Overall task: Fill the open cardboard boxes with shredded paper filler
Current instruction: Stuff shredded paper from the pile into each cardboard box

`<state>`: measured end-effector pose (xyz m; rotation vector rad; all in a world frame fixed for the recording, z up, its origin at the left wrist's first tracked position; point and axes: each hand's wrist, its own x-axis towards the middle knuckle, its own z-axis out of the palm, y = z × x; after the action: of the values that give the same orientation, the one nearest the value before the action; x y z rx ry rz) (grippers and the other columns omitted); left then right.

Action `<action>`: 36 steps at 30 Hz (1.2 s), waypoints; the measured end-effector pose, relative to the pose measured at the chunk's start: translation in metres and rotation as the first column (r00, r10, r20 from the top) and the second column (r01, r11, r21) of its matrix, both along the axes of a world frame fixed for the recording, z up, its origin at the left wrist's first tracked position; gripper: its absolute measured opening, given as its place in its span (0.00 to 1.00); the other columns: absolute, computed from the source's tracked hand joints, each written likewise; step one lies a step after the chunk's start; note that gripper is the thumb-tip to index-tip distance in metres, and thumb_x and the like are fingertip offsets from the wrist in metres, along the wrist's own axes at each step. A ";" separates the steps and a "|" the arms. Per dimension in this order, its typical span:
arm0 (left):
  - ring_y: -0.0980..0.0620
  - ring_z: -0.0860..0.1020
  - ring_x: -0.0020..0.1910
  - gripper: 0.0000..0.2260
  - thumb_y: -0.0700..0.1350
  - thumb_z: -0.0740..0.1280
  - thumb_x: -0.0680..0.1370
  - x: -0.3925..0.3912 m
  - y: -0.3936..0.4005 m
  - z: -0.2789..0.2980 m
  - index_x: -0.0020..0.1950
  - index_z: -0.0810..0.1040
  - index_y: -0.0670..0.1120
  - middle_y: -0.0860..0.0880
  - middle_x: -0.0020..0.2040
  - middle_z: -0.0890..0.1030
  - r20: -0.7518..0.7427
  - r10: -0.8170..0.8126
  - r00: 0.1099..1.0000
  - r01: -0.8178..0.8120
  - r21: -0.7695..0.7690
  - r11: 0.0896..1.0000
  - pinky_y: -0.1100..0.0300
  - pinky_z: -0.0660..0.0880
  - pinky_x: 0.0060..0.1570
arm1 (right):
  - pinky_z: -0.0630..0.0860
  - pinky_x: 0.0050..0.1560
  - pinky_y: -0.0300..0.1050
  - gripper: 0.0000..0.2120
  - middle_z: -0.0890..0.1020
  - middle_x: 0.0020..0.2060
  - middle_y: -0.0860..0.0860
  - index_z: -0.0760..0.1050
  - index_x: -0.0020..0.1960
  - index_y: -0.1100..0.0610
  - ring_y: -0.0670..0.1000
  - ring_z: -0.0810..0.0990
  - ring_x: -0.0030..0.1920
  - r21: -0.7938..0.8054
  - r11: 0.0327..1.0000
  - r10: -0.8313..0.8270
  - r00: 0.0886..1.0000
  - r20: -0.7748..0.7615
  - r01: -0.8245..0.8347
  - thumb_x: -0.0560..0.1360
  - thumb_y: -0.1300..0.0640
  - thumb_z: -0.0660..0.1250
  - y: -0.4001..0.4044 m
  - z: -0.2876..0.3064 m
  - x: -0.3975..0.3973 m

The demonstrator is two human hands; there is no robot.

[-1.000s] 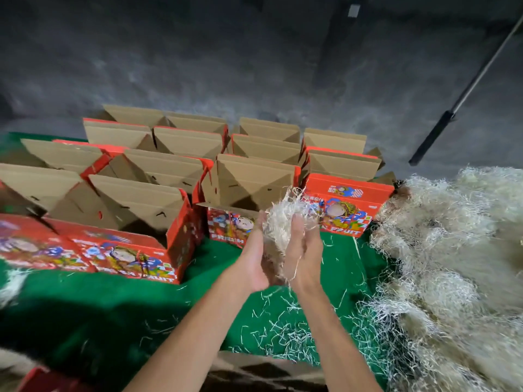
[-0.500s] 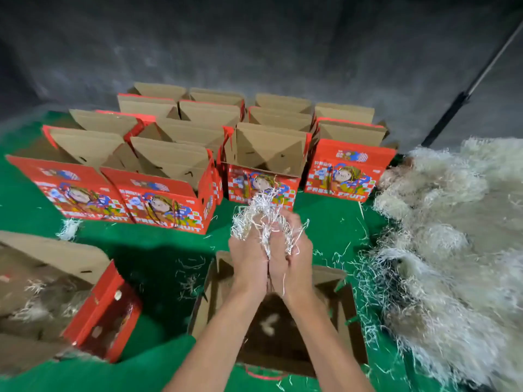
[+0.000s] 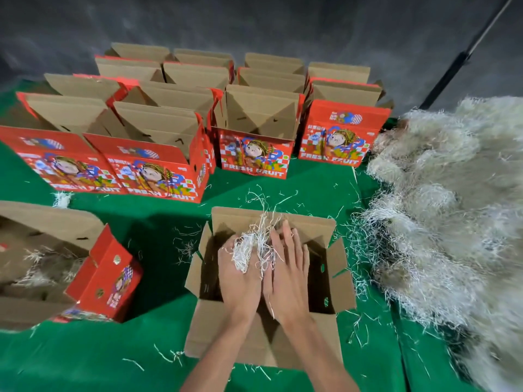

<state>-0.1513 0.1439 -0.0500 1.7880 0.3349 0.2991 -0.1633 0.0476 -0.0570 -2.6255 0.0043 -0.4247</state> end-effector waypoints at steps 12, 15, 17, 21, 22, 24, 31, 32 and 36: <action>0.56 0.68 0.71 0.25 0.51 0.69 0.77 0.018 -0.003 -0.012 0.73 0.69 0.51 0.55 0.71 0.69 -0.158 -0.135 0.978 0.169 0.230 0.958 0.64 0.62 0.67 | 0.47 0.76 0.57 0.25 0.73 0.66 0.55 0.69 0.73 0.55 0.60 0.69 0.70 -0.219 0.974 -0.013 0.961 -0.276 -0.050 0.76 0.57 0.55 -0.023 -0.027 0.043; 0.56 0.69 0.70 0.21 0.52 0.69 0.76 0.021 -0.003 -0.007 0.68 0.74 0.52 0.57 0.70 0.71 -0.179 -0.131 0.975 0.159 0.150 0.976 0.62 0.62 0.69 | 0.51 0.75 0.56 0.20 0.77 0.61 0.56 0.75 0.67 0.58 0.60 0.73 0.66 -0.129 0.992 -0.028 0.980 -0.195 0.002 0.78 0.56 0.57 -0.022 -0.030 0.044; 0.56 0.74 0.65 0.19 0.52 0.69 0.76 0.021 -0.001 -0.001 0.66 0.75 0.53 0.57 0.64 0.76 -0.172 -0.089 0.981 0.098 0.047 0.994 0.56 0.68 0.70 | 0.54 0.75 0.56 0.24 0.78 0.62 0.55 0.77 0.66 0.57 0.59 0.74 0.65 -0.069 0.998 -0.016 0.993 -0.114 0.008 0.80 0.52 0.49 -0.021 -0.025 0.042; 0.62 0.79 0.57 0.12 0.44 0.68 0.79 0.013 -0.006 0.015 0.60 0.79 0.55 0.59 0.54 0.83 -0.114 -0.015 0.993 -0.010 -0.219 0.976 0.57 0.73 0.64 | 0.61 0.72 0.42 0.19 0.77 0.65 0.42 0.73 0.66 0.39 0.48 0.72 0.68 0.553 0.828 0.109 0.994 0.003 -0.093 0.81 0.44 0.49 -0.009 0.002 0.026; 0.61 0.80 0.56 0.10 0.42 0.67 0.80 0.013 -0.008 0.019 0.59 0.80 0.54 0.59 0.52 0.84 -0.137 -0.008 0.990 -0.031 -0.278 0.960 0.57 0.74 0.62 | 0.65 0.70 0.40 0.17 0.77 0.64 0.42 0.72 0.67 0.40 0.48 0.73 0.68 0.721 0.680 0.158 0.987 0.033 -0.133 0.82 0.44 0.52 -0.002 0.007 0.022; 0.55 0.83 0.51 0.06 0.43 0.65 0.81 0.010 -0.011 0.029 0.54 0.81 0.51 0.55 0.44 0.85 -0.239 -0.010 0.971 -0.077 -0.352 0.933 0.64 0.78 0.50 | 0.70 0.69 0.50 0.19 0.79 0.64 0.49 0.72 0.70 0.51 0.53 0.76 0.67 0.824 0.540 0.191 0.979 0.076 -0.169 0.84 0.46 0.56 0.013 0.013 0.015; 0.41 0.79 0.61 0.28 0.64 0.57 0.80 0.018 -0.004 0.052 0.65 0.78 0.43 0.40 0.59 0.82 -0.290 -0.410 0.865 -0.078 -0.885 0.460 0.44 0.71 0.67 | 0.76 0.61 0.52 0.21 0.80 0.61 0.43 0.77 0.62 0.45 0.51 0.80 0.61 0.581 0.795 -0.025 0.948 0.317 -0.173 0.72 0.40 0.74 0.014 0.021 0.022; 0.40 0.80 0.60 0.29 0.65 0.57 0.80 0.019 -0.002 0.050 0.64 0.79 0.43 0.39 0.59 0.82 -0.313 -0.414 0.855 -0.105 -0.885 0.454 0.44 0.74 0.64 | 0.78 0.57 0.54 0.19 0.81 0.57 0.44 0.77 0.60 0.45 0.52 0.82 0.57 0.603 0.776 -0.049 0.936 0.348 -0.184 0.72 0.43 0.76 0.015 0.020 0.022; 0.42 0.85 0.45 0.23 0.58 0.58 0.83 0.013 -0.007 0.042 0.56 0.85 0.43 0.40 0.50 0.85 -0.385 -0.461 0.800 -0.115 -0.852 0.511 0.54 0.81 0.38 | 0.79 0.52 0.42 0.13 0.82 0.48 0.40 0.77 0.52 0.45 0.46 0.82 0.48 0.591 0.805 -0.128 0.954 0.270 -0.060 0.70 0.45 0.74 0.012 0.020 0.021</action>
<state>-0.1380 0.1370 -0.0084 0.8307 0.5905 -0.5478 -0.1420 0.0591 -0.0374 -1.9209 0.0750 -0.7029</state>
